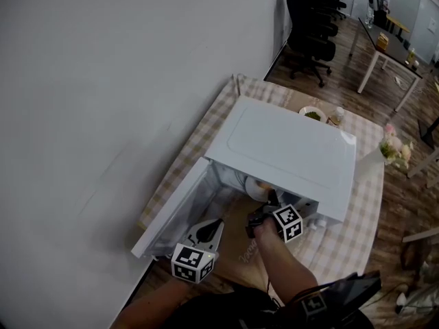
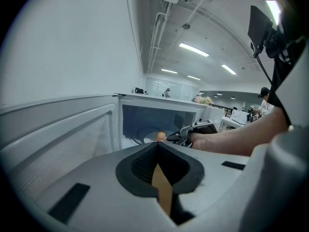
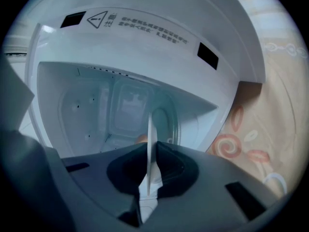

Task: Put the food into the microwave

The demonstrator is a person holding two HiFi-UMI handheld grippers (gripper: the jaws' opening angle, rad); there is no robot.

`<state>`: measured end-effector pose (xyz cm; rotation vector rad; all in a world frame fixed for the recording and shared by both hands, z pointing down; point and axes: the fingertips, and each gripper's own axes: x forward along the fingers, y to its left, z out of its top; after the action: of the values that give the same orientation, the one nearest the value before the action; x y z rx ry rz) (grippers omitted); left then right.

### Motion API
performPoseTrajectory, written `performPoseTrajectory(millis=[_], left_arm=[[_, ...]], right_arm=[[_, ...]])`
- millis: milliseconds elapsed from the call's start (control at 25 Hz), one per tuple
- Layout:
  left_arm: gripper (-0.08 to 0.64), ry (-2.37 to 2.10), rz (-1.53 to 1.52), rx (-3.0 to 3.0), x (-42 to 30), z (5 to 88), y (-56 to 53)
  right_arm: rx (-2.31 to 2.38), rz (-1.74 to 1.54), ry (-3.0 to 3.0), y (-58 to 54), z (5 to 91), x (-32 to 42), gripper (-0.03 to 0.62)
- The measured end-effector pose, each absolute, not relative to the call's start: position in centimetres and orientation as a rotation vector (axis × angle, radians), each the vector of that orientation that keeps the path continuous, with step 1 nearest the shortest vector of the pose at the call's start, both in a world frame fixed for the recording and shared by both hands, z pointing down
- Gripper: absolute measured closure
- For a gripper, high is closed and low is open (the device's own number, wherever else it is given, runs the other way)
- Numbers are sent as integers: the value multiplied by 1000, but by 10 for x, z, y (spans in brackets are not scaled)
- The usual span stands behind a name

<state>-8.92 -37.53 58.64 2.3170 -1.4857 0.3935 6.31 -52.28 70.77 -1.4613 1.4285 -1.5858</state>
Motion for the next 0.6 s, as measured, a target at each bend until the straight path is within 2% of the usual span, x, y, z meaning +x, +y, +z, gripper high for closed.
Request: performPoseTrajectory(millis=[400,600], left_arm=[[552,-1500,405,2304,-91,590,-368],[552,-1505,391,2326,-90,586,-364]], right_arm=[[-1518,-1561,1383,-526,715,63,564],[-1539,-1562,1365,-519,713,61,522]])
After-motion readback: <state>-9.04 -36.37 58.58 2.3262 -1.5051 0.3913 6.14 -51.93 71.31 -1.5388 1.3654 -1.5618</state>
